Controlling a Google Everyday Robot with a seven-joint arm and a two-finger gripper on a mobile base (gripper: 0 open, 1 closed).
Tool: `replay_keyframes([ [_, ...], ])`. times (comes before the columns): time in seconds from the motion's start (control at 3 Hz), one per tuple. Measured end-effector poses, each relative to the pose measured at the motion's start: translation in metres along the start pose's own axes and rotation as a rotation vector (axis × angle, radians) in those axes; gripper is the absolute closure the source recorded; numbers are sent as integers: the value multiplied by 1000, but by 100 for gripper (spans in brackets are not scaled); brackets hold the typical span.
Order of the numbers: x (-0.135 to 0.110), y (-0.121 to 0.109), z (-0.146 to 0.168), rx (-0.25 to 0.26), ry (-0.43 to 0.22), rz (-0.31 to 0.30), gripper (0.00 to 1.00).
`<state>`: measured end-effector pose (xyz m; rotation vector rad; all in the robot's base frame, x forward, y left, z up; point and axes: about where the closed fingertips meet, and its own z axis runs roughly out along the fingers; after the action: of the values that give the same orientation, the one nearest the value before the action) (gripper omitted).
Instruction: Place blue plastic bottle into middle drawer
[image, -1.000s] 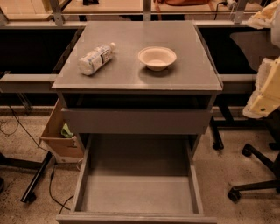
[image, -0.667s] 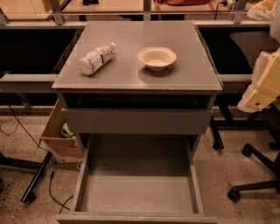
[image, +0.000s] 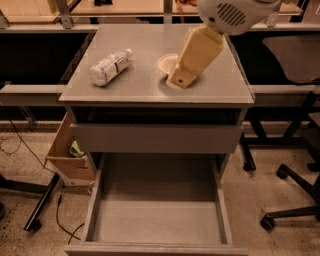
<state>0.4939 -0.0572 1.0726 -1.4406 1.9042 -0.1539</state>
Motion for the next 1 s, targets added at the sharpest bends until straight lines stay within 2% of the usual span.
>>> replay_keyframes([
  [0.33,-69,4,59,-15,-79,42,0],
  [0.67,-120,1,117,-53,-89,109,0],
  [1.0,-138,11,121,-72,-102,161,0],
])
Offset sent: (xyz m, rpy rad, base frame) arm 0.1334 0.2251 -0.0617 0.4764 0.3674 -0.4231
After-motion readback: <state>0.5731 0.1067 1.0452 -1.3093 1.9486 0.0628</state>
